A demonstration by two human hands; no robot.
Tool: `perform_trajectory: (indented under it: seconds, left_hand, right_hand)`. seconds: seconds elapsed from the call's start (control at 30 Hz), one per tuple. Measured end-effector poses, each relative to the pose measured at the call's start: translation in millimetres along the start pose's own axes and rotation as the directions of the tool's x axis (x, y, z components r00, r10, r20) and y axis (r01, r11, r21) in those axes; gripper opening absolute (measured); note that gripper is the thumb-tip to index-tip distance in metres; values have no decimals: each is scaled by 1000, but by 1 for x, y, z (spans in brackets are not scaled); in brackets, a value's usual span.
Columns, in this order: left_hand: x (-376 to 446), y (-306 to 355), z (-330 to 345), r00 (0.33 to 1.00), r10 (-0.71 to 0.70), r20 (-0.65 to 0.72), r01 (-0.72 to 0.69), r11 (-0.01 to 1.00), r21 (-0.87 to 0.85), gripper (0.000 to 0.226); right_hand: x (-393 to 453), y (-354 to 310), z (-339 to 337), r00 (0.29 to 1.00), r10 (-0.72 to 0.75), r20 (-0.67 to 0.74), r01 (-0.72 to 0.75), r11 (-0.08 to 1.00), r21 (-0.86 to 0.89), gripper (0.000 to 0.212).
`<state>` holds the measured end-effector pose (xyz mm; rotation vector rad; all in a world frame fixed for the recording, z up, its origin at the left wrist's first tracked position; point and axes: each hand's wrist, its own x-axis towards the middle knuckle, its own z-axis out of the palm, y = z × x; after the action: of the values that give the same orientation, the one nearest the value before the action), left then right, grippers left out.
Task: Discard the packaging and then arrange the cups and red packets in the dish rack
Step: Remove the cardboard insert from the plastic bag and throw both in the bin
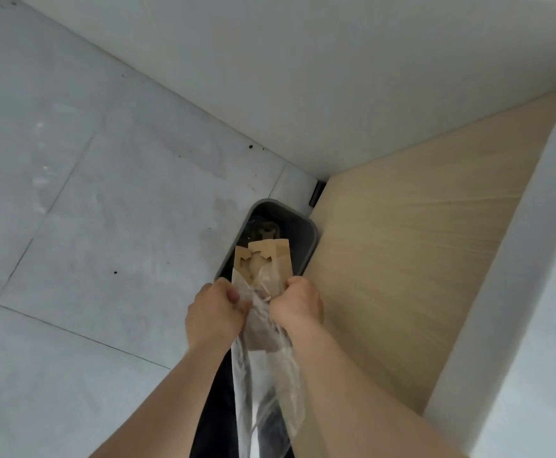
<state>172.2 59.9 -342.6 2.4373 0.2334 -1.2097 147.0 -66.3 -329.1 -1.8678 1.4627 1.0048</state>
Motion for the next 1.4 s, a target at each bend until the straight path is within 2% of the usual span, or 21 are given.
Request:
perform_trajectory:
  seconds: [0.23, 0.33, 0.43, 0.67, 0.93, 1.1, 1.4]
  left_hand:
    - [46, -8, 29, 995, 69, 78, -72, 997, 30, 13]
    - [68, -12, 38, 977, 145, 155, -155, 986, 56, 25]
    - [82, -9, 43, 946, 221, 237, -248, 965, 89, 37]
    - [75, 3, 30, 933, 305, 192, -348, 901, 260, 51]
    - [42, 20, -20, 837, 524, 155, -528, 704, 475, 58]
    - [8, 36, -63, 791, 595, 139, -561, 617, 552, 56]
    - [-76, 69, -142, 715, 699, 19, -542, 537, 647, 60]
  right_hand:
    - [45, -4, 18, 1000, 23, -19, -23, 1000, 15, 37]
    - [62, -10, 24, 1000, -26, -2, 26, 999, 35, 32]
    - [72, -12, 23, 994, -113, -7, 112, 992, -52, 34]
    - [60, 1, 8, 961, -274, -30, 257, 929, -266, 52]
    - [14, 5, -27, 880, -474, -38, 382, 751, -538, 67]
    - [-29, -1, -56, 833, -550, -61, 426, 708, -563, 70]
    - [-127, 0, -115, 748, -659, -76, 528, 660, -535, 74]
